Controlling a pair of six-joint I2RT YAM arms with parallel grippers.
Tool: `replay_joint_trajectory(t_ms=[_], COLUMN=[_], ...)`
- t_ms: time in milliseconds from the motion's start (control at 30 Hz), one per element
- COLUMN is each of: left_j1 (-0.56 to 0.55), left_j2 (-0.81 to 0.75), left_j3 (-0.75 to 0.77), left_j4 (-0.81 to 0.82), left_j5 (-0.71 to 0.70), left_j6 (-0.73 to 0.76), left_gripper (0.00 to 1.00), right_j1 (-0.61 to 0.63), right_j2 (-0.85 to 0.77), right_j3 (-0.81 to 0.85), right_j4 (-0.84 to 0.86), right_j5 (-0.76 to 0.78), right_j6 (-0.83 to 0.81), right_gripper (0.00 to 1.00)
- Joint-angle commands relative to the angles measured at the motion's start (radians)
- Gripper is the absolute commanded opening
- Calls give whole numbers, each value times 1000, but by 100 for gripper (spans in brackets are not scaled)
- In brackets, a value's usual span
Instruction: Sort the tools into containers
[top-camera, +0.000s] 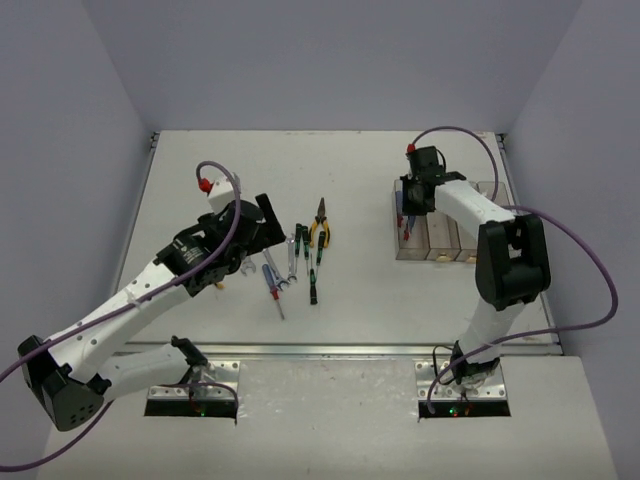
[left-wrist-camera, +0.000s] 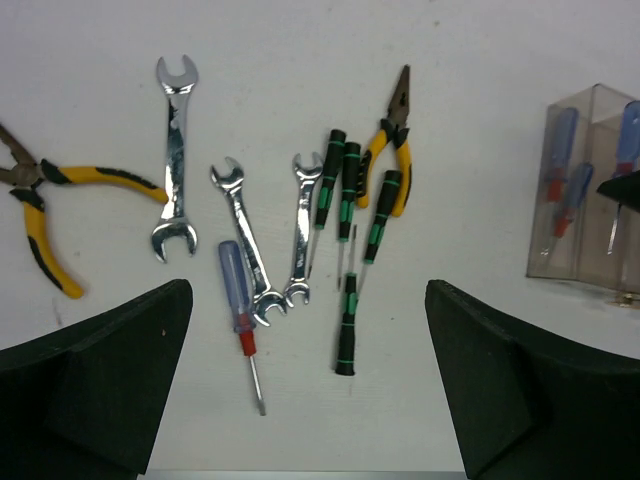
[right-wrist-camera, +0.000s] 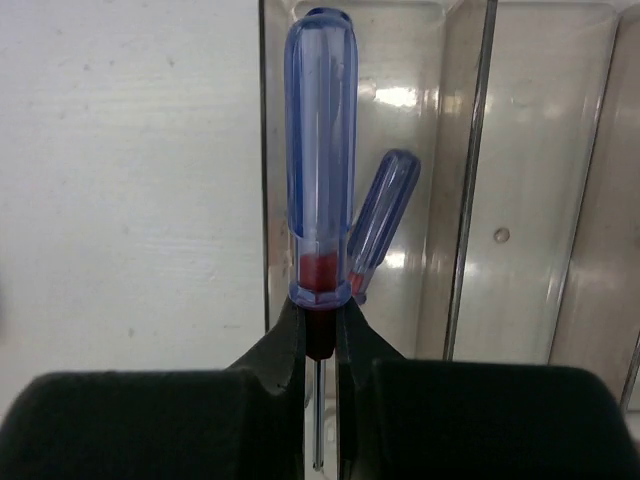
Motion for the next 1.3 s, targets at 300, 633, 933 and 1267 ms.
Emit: replay_joint_trajectory(t_ms=[300, 633, 933, 1267], left_j1=[8, 7, 8, 17], left_j2=[-4, 204, 316, 512], left_j3=[-181, -258, -312, -304], left_j4=[10, 127, 192, 271], left_j5=[67, 103, 87, 78], left_j6=[-51, -226, -319, -287], left_gripper=[100, 96, 64, 46], right_j1=[-14, 34, 45, 68], right_j2=[9, -324, -426, -456], right_j3=[194, -35, -165, -195], right_j4=[-196, -177, -138, -132], right_j5=[118, -75, -163, -209], right_j6=[-30, 28, 49, 42], right_gripper=[69, 67, 63, 60])
